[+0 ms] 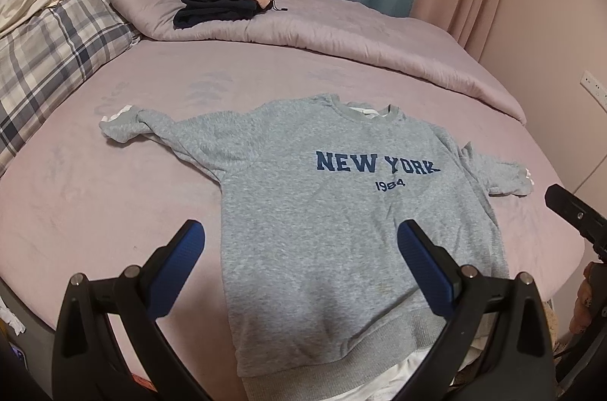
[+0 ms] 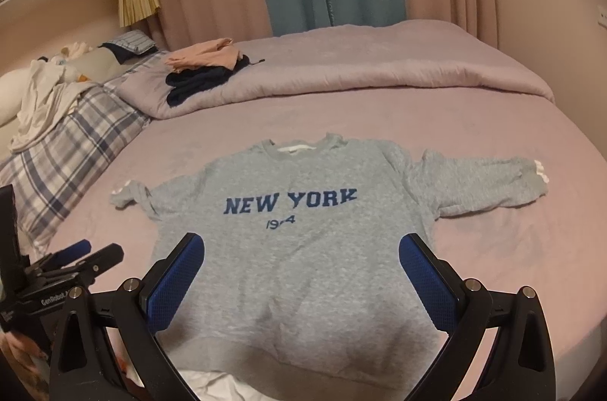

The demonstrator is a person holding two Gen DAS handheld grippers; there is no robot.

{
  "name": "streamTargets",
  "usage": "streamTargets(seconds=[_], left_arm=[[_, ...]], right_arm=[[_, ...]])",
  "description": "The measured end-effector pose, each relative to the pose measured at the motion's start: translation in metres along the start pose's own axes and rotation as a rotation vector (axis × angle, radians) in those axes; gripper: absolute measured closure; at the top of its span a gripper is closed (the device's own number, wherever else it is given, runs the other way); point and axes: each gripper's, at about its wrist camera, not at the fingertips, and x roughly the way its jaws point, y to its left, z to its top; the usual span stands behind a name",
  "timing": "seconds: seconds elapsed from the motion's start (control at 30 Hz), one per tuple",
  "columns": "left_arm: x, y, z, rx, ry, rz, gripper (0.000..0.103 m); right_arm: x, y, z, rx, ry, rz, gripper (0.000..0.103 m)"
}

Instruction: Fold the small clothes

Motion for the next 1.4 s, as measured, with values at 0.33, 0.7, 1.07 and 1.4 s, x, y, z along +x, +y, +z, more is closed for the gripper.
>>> streamTargets(seconds=[0.33,0.7,1.07,1.4], left_arm=[[0.003,-0.002,-0.001,0.001,0.013,-0.009,0.002],[0.001,-0.003,-0.002,-0.002,0.004,-0.008,0.002],[0.0,-0.003,-0.002,-0.004,0.002,-0.004,0.002],[0.0,-0.003,0.0,-0.045,0.009,-0.035,0.002]], right_arm=[[0.001,-0.004,-0.002,0.007,0.007,-0.002,0.001],[0.003,-0.007,-0.003,0.011,0.013,-0.016,0.001],[0.005,-0.012,-0.004,0.026,0.022,-0.044,0.001],[0.004,-0.015,-0.004,0.037,0.028,-0.064,0.001]])
